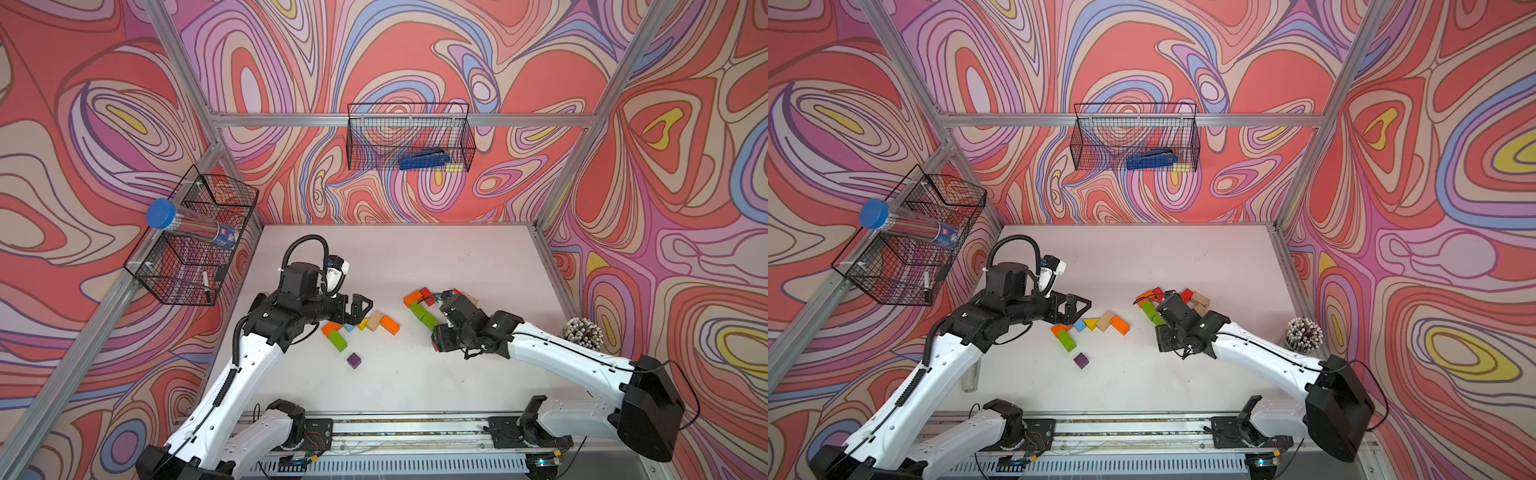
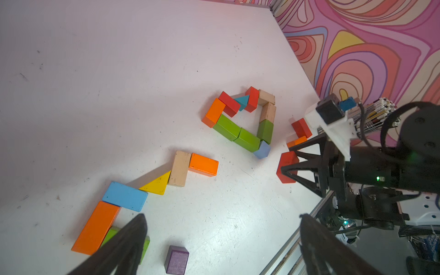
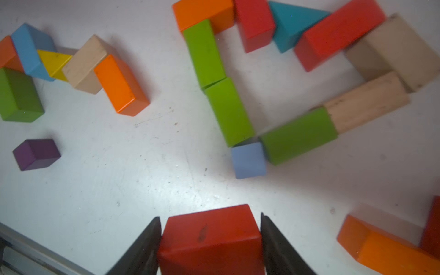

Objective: Assemble a heart with building blocks
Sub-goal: Place the building block at the center of the board.

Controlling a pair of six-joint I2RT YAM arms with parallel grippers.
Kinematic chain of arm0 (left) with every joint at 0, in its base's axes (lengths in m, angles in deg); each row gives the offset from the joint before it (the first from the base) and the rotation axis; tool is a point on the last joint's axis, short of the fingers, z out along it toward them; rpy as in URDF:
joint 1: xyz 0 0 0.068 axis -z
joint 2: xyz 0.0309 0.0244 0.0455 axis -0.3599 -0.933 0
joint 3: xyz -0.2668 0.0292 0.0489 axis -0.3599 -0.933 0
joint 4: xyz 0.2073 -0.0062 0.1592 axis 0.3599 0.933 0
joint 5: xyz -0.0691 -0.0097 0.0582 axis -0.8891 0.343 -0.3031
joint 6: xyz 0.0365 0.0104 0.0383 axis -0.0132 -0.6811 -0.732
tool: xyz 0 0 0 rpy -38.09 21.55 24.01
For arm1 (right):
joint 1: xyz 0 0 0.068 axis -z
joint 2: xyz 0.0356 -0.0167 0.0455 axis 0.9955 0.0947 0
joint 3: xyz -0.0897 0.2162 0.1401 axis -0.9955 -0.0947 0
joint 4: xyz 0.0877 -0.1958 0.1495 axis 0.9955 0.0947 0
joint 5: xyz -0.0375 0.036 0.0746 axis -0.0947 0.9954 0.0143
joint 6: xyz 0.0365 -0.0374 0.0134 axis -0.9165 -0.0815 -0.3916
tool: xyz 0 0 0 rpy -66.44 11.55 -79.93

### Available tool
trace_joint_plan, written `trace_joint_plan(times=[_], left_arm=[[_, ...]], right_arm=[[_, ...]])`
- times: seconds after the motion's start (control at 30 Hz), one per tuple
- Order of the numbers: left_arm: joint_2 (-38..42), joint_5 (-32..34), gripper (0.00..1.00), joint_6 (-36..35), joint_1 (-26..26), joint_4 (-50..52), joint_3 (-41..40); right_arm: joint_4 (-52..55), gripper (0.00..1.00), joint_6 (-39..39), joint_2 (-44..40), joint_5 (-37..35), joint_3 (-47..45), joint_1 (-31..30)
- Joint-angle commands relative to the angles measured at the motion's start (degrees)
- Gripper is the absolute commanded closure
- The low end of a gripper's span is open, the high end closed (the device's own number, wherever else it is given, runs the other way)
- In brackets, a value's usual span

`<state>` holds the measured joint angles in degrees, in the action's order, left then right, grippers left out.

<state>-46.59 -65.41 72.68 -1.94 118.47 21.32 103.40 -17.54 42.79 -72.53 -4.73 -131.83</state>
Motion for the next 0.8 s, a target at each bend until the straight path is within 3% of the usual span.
trace_joint_plan(times=[0.0,0.27,0.53,0.77], left_arm=[[0.1,3.1,0.00,1.1,0.2,3.9,2.3],[2.0,14.4,0.00,4.1,0.0,10.2,3.4],[3.9,14.5,0.00,4.7,-0.3,12.9,0.8],[4.7,13.6,0.01,4.7,-0.2,12.5,-0.6]], right_arm=[[-3.2,0.52,0.1,6.3,-3.2,4.6,-6.0],[-5.9,0.53,2.8,24.9,-4.6,17.8,-14.7],[-3.9,0.50,6.2,37.2,-4.5,28.0,-16.0],[-3.1,0.27,8.3,39.3,-2.6,30.1,-16.0]])
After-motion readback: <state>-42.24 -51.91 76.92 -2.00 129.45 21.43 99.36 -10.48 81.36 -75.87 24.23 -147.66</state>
